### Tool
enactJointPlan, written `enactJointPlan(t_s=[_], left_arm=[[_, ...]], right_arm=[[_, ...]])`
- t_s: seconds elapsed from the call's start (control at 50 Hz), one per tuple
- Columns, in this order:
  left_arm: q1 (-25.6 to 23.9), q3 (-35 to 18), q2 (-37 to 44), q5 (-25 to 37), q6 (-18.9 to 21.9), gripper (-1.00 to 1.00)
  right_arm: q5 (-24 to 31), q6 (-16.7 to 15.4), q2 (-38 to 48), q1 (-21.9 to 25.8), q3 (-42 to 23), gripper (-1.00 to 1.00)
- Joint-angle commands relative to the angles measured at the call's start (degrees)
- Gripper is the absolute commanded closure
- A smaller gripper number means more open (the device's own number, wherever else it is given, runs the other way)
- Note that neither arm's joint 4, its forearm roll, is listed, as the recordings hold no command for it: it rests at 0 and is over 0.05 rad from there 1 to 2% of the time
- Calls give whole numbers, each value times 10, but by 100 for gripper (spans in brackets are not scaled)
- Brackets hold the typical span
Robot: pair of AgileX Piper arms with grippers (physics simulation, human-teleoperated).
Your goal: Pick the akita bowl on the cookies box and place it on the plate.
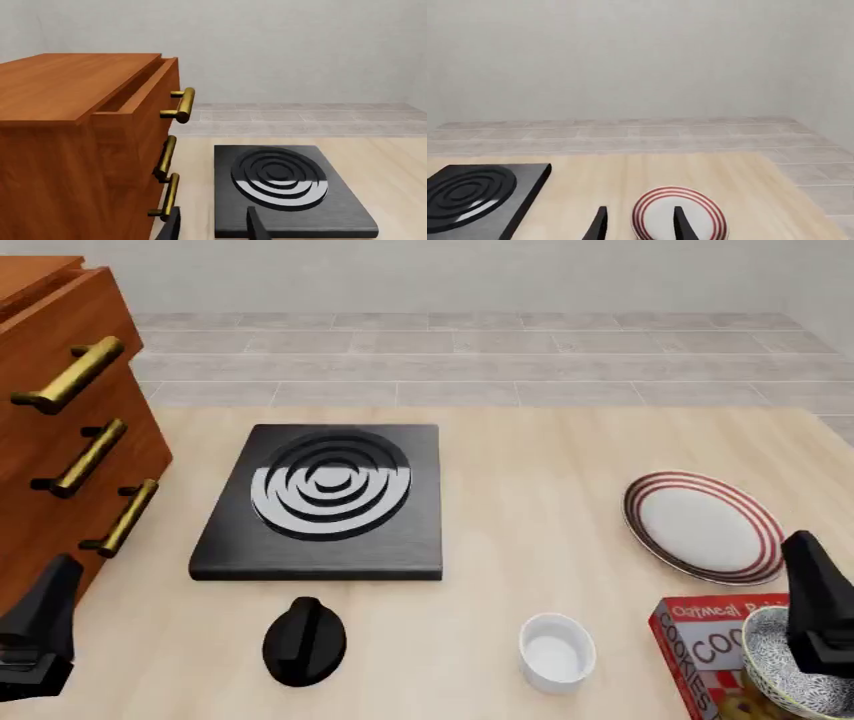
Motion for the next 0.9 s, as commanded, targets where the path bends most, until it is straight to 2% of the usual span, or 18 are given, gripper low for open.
enactJointPlan(t_s=[0.02, 0.06, 0.08, 0.12, 0.22, 0.32, 0.36, 0.38, 0.5, 0.54, 0.58, 0.6, 0.64, 0.66, 0.76, 0.78, 0.82, 0.9], left_arm=[[0, 0, 0, 0, 0, -100], [0, 0, 0, 0, 0, -100], [0, 0, 0, 0, 0, -100], [0, 0, 0, 0, 0, -100], [0, 0, 0, 0, 0, -100], [0, 0, 0, 0, 0, -100], [0, 0, 0, 0, 0, -100], [0, 0, 0, 0, 0, -100], [0, 0, 0, 0, 0, -100], [0, 0, 0, 0, 0, -100], [0, 0, 0, 0, 0, -100], [0, 0, 0, 0, 0, -100], [0, 0, 0, 0, 0, -100], [0, 0, 0, 0, 0, -100], [0, 0, 0, 0, 0, -100], [0, 0, 0, 0, 0, -100], [0, 0, 0, 0, 0, -100], [0, 0, 0, 0, 0, -100]], right_arm=[[104, -25, -52, 7, 1, -100], [108, -32, -53, 5, 1, -100], [104, -51, -54, 14, 1, -100], [114, -31, -54, 8, 1, -100], [120, -37, -53, 9, 1, -100], [143, -25, -50, 20, 1, -100], [148, -37, -49, 31, -1, -100], [161, -30, -45, 34, -14, -100], [301, -68, -44, 61, -134, -100], [312, -66, -40, 63, -144, -100], [340, -78, -28, 64, -171, -100], [355, -101, -28, 66, -182, -100], [374, -92, -22, 65, -204, -100], [388, -107, -21, 71, -215, -100], [421, -110, -9, 77, -250, -100], [430, -97, -2, 82, -260, -100], [443, -111, -5, 77, -272, -100], [471, -97, 4, 78, -289, -100]])
